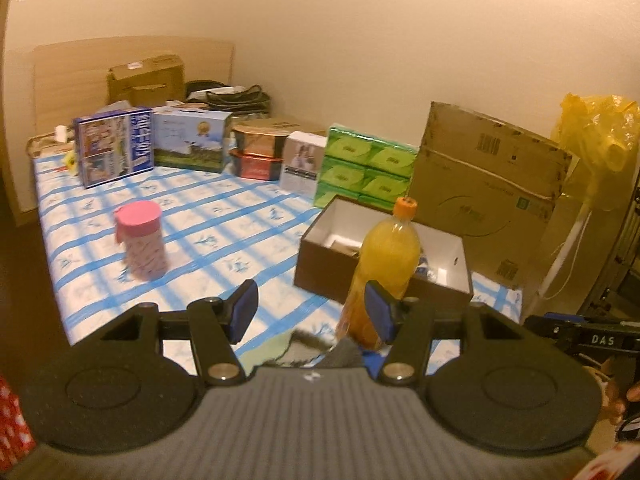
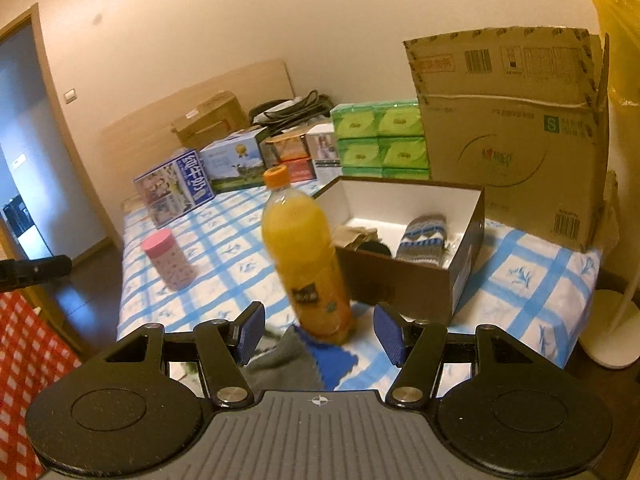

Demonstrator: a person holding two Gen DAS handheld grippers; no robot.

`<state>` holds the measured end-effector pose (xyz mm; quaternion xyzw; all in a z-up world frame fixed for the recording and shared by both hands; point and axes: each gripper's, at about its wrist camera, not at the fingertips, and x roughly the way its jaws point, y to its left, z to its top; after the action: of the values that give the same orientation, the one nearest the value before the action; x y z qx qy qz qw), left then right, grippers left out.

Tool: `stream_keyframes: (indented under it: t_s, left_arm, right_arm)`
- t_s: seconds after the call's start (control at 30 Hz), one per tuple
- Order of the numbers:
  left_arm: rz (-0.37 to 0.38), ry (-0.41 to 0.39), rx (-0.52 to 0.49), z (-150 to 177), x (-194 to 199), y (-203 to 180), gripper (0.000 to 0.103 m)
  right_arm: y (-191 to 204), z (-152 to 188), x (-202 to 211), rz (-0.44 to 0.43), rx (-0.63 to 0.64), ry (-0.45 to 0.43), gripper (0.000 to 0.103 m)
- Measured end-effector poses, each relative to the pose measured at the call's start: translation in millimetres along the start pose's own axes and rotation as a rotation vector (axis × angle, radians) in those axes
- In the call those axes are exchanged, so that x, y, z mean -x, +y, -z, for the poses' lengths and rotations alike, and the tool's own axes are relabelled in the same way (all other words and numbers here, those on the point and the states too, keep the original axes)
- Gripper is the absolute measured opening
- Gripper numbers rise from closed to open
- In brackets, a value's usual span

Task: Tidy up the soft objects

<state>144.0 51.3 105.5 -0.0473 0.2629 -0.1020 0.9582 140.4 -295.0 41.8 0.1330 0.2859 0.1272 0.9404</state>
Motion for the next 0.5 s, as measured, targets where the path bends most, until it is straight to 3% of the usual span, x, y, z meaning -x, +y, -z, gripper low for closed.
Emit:
stream_keyframes:
  t_s: [0.5]
  left_arm:
    - [-0.135,0.062,-0.006,68.1,14.0,5.7,0.056]
  right_arm:
    - [21.1,59.5,-10.3,-0.034,0.019,0.088,0.060]
